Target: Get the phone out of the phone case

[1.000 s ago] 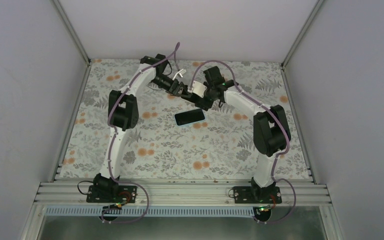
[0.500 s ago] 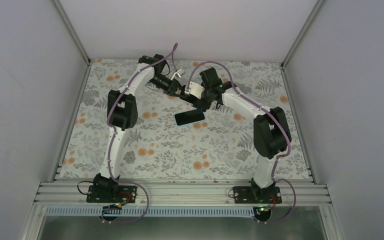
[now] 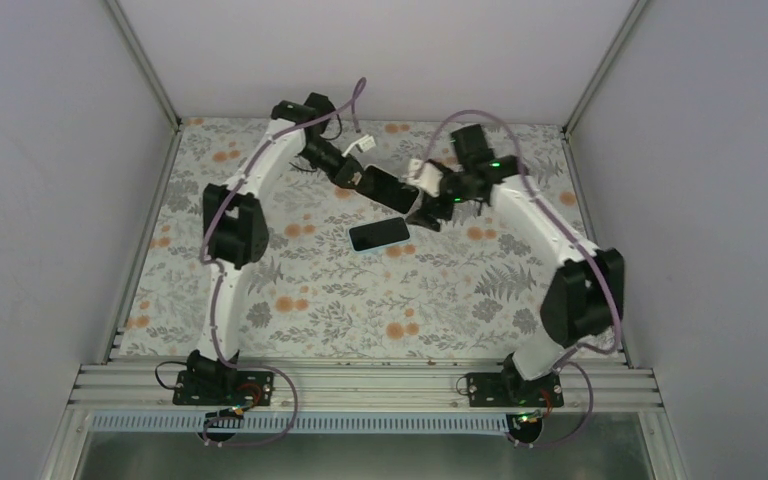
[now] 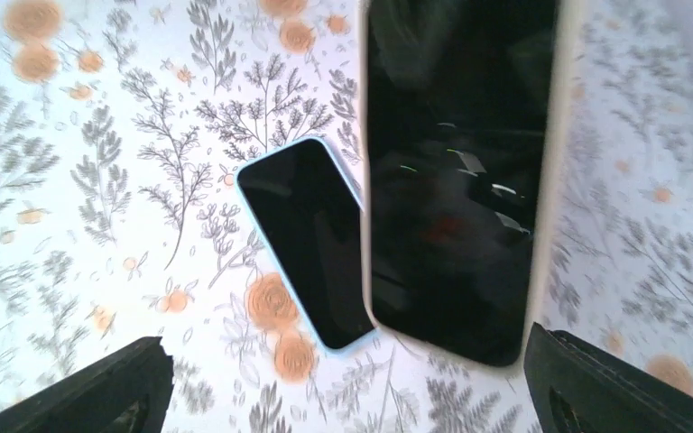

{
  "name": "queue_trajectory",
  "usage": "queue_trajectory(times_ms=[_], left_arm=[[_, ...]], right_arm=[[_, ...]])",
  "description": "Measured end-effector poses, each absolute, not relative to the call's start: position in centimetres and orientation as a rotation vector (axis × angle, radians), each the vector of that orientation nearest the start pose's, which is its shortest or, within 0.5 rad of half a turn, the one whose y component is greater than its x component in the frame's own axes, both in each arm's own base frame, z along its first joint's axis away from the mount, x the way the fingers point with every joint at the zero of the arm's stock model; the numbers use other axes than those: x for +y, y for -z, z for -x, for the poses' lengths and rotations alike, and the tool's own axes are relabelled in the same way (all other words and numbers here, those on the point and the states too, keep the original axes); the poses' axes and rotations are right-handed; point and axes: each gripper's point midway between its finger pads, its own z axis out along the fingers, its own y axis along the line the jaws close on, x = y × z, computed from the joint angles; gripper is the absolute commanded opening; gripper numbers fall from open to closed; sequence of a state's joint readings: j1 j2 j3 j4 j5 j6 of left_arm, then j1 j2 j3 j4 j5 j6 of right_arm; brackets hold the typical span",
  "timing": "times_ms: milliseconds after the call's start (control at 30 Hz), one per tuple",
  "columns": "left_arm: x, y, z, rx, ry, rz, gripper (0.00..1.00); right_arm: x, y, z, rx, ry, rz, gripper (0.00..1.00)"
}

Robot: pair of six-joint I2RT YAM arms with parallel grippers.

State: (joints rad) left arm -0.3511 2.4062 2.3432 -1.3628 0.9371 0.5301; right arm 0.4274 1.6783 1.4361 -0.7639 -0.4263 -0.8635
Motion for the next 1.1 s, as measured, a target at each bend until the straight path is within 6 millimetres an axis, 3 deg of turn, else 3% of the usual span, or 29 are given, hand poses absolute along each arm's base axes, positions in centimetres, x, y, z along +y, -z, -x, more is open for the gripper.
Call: queue_trajectory(times_ms=[133, 200, 300, 400, 500, 700, 1100], left_arm=[[-28.6, -21.5, -38.9, 2.141, 1.162, -1.343, 0.02], [-27.8, -23.8, -37.0, 2.029, 1.064, -1.406, 0.02], [-27.3, -25.6, -33.9, 1.902, 0.929, -1.474, 0.02], [-27.4, -25.6, -31.8, 1.823, 0.855, -1.520, 0.02], [-27.8, -24.4, -31.9, 1.803, 0.803, -1.540, 0.02], [-27.7, -21.9, -32.9, 1.840, 0.719, -1.564, 0.02], [-29.8, -21.6, -31.5, 1.796, 0.696, -1.641, 0.02]], right_arm=[[19.0, -21.7, -35.1, 1.817, -0.489, 1.544, 1.00], [17.1, -21.9, -35.1, 1.818, -0.549, 1.525, 1.00], [17.0, -20.7, -34.8, 1.828, -0.675, 1.544, 1.00], [17.6, -18.7, -34.6, 1.851, -0.787, 1.563, 1.00], [18.0, -17.7, -34.1, 1.863, -0.862, 1.571, 1.00], [18.3, -18.3, -34.1, 1.842, -0.882, 1.562, 0.99], [18.9, -18.5, -36.6, 1.860, -0.820, 1.504, 0.97]])
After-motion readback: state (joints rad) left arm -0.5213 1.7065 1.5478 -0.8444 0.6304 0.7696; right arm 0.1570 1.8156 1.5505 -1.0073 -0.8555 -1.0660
